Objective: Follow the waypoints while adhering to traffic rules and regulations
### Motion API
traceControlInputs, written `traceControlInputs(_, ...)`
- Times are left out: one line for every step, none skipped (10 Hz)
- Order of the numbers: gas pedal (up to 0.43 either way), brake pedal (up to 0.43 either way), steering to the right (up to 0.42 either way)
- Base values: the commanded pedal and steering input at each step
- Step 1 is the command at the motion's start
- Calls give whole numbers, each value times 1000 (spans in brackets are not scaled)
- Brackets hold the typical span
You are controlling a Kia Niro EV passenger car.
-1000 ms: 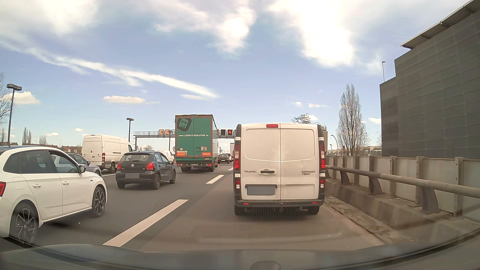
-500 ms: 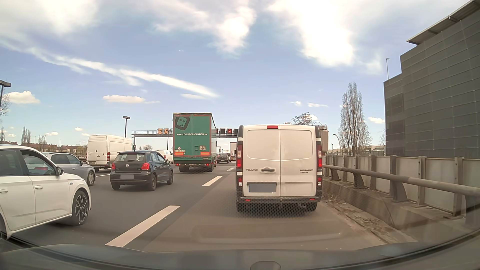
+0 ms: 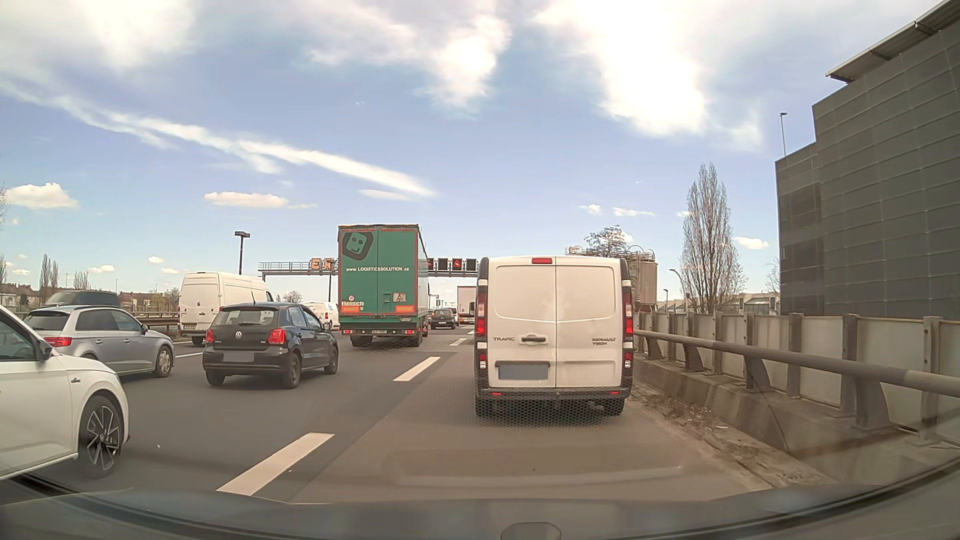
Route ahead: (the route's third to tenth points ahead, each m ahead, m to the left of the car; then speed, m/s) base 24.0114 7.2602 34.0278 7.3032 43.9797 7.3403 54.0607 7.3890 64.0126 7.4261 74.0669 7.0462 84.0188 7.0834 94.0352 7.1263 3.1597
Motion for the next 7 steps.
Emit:
traceControlInputs(228, 0, 18)
traceControlInputs(248, 0, 18)
traceControlInputs(248, 0, 18)
traceControlInputs(260, 0, 18)
traceControlInputs(260, 0, 18)
traceControlInputs(268, 0, 17)
traceControlInputs(268, 0, 17)
